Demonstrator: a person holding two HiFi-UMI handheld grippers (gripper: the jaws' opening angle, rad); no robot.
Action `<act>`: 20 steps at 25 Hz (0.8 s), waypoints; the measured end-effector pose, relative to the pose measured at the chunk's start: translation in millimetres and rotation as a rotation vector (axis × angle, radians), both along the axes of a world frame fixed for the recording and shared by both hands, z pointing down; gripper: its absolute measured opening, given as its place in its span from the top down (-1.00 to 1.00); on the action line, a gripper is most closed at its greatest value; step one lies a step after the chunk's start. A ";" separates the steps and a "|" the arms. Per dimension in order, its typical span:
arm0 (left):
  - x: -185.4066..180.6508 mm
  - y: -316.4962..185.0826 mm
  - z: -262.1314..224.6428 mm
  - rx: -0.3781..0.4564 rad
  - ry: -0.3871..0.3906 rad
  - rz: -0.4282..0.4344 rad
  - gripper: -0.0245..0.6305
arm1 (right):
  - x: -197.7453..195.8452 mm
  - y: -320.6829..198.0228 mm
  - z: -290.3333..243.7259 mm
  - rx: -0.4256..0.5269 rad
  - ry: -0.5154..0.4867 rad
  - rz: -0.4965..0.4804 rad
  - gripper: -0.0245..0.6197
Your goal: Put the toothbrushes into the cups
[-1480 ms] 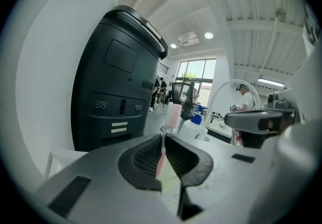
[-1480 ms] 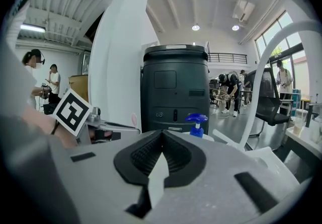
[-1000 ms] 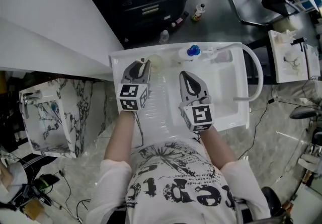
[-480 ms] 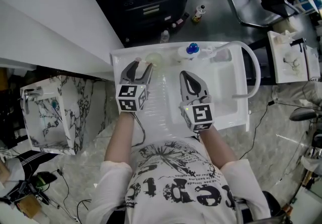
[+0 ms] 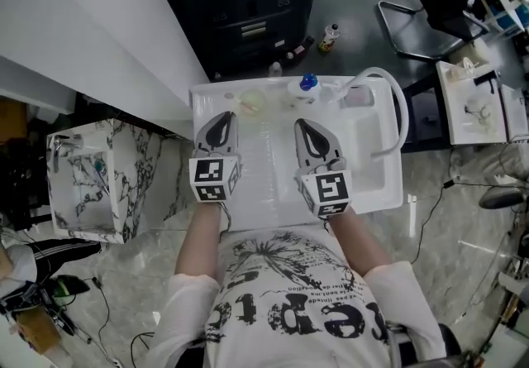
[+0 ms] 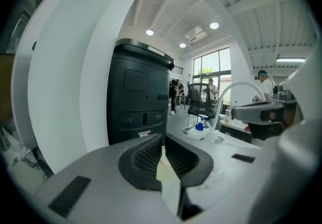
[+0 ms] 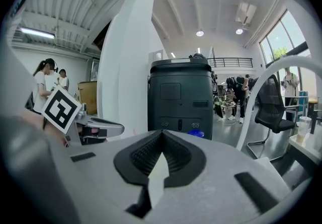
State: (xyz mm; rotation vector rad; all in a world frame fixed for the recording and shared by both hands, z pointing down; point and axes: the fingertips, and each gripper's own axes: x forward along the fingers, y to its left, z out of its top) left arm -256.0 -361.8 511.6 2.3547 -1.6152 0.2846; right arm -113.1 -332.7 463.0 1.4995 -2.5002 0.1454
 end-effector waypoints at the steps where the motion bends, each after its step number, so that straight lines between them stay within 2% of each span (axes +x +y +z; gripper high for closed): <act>1: 1.1 4.3 -8.3 0.020 -0.004 -0.002 0.85 | 2.0 4.0 -3.3 0.006 0.001 -0.006 0.95; 8: 11.4 33.0 -65.3 0.134 -0.051 -0.003 0.87 | 12.5 24.6 -27.0 0.064 -0.004 -0.049 0.95; 16: 28.0 72.1 -120.4 0.249 -0.030 0.088 0.89 | 15.9 40.1 -58.4 0.137 -0.031 -0.098 0.95; 20: 26.1 81.7 -132.1 0.278 -0.017 0.082 0.89 | 15.9 43.4 -66.5 0.162 -0.039 -0.115 0.95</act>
